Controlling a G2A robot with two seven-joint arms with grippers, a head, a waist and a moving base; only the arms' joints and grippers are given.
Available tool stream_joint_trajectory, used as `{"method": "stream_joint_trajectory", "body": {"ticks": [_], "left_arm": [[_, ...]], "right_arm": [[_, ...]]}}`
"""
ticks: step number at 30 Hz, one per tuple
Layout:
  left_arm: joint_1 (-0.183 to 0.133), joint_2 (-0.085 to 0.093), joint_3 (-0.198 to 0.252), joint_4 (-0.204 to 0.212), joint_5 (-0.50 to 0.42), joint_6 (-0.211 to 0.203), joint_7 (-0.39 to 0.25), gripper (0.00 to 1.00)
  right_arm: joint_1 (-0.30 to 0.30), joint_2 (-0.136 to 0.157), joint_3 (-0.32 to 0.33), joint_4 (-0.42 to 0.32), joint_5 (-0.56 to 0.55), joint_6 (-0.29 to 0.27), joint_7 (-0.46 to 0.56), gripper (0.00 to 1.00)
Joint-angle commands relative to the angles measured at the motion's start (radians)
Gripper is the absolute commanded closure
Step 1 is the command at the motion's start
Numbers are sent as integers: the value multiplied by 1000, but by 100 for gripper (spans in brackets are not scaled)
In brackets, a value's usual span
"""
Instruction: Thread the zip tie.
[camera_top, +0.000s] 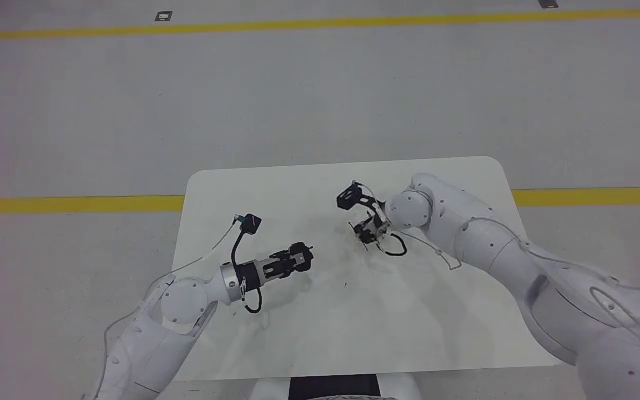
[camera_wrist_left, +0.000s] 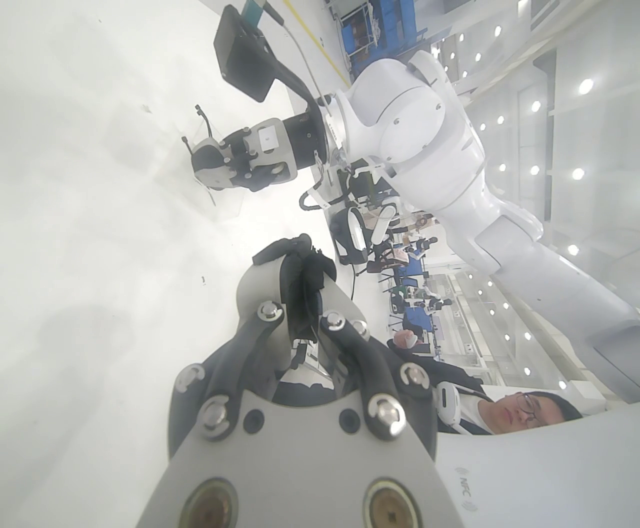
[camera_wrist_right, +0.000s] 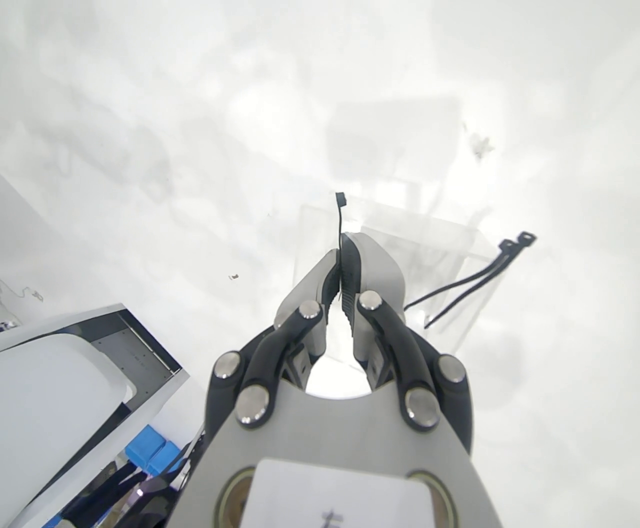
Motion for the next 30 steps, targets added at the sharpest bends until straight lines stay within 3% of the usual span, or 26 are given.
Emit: {"method": "stream_joint_trajectory", "body": {"ticks": [1, 9, 16, 20, 30], "left_arm": [[0, 0, 0, 0, 0, 0, 0, 100], [0, 0, 0, 0, 0, 0, 0, 100], [0, 0, 0, 0, 0, 0, 0, 100], [0, 0, 0, 0, 0, 0, 0, 100], [0, 0, 0, 0, 0, 0, 0, 100]], "right_arm": [[3, 16, 11, -16, 3, 0, -13, 100], [-13, 114, 79, -158, 34, 0, -71, 100], [-87, 241, 169, -376, 79, 0, -166, 100], [-124, 298, 204, -485, 90, 0, -210, 100], [-126, 301, 206, -494, 86, 0, -215, 100]]}}
